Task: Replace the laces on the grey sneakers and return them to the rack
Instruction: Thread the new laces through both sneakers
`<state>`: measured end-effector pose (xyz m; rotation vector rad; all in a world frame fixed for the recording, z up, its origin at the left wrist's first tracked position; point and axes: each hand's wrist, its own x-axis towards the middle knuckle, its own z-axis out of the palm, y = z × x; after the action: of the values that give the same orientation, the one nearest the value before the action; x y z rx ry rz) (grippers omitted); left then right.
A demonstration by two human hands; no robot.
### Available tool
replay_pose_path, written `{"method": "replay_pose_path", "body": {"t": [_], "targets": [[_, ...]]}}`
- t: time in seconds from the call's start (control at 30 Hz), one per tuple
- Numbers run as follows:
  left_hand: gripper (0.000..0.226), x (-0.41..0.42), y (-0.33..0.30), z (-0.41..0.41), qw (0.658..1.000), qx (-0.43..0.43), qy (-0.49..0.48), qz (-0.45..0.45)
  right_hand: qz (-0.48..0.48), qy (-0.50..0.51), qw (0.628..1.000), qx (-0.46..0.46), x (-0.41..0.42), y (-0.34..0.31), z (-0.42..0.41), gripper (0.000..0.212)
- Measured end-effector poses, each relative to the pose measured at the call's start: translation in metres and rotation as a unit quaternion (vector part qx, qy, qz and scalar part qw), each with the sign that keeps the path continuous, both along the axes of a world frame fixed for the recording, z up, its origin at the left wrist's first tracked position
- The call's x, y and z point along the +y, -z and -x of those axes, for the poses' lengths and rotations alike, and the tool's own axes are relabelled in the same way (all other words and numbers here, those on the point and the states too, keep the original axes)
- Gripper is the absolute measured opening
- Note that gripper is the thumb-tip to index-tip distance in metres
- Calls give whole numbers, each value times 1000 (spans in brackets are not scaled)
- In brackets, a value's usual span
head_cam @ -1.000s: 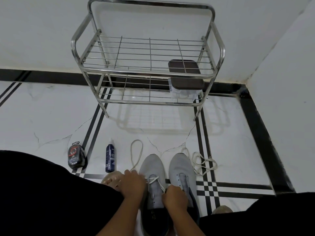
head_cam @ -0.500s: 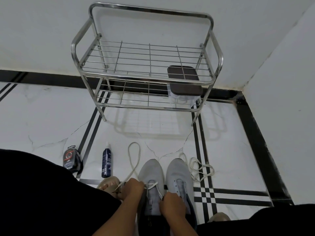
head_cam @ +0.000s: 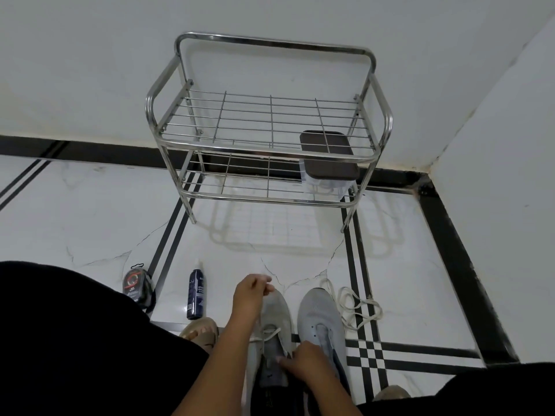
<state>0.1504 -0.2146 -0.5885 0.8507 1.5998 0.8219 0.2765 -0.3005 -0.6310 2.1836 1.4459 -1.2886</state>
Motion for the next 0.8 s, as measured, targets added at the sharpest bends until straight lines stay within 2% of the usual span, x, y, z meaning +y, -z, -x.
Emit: {"method": "replay_pose_path", "body": {"t": [0.03, 0.1, 0.13, 0.2, 0.23, 0.3, 0.43, 0.53, 0.6, 0.73, 0.8], "targets": [[21, 4, -14, 0, 1000, -11, 19, -22, -4, 57, 998, 22, 7, -6, -2, 63], [21, 12, -38, -2, 996, -12, 67, -50, -64, 215, 970, 99, 25, -22, -7, 56], [20, 14, -49, -2, 994, -11, 94, -59, -99, 300, 935, 160, 36, -32, -9, 49], [19, 15, -69, -2, 985, 1, 158, -67, -135, 417, 839, 321, 51, -59, -14, 45], [19, 14, -74, -2, 980, 9, 190, -65, -133, 429, 802, 395, 56, -72, -16, 46], [22, 10, -82, -2, 969, 13, 243, -50, -115, 413, 756, 494, 59, -96, -17, 44], [27, 0, -86, -2, 963, 33, 269, -9, -88, 426, 694, 574, 59, -112, -16, 19], [24, -2, -85, 4, 960, 106, 258, 21, -127, 458, 670, 570, 63, -115, -24, 13], [26, 2, -85, 9, 948, 156, 272, 62, -165, 471, 670, 549, 64, -122, -37, 12], [28, 22, -79, 17, 864, 276, 377, 187, -239, 467, 716, 461, 60, -135, -61, 12], [28, 30, -65, 30, 851, 337, 354, 192, -257, 473, 720, 437, 59, -135, -67, 12]]}}
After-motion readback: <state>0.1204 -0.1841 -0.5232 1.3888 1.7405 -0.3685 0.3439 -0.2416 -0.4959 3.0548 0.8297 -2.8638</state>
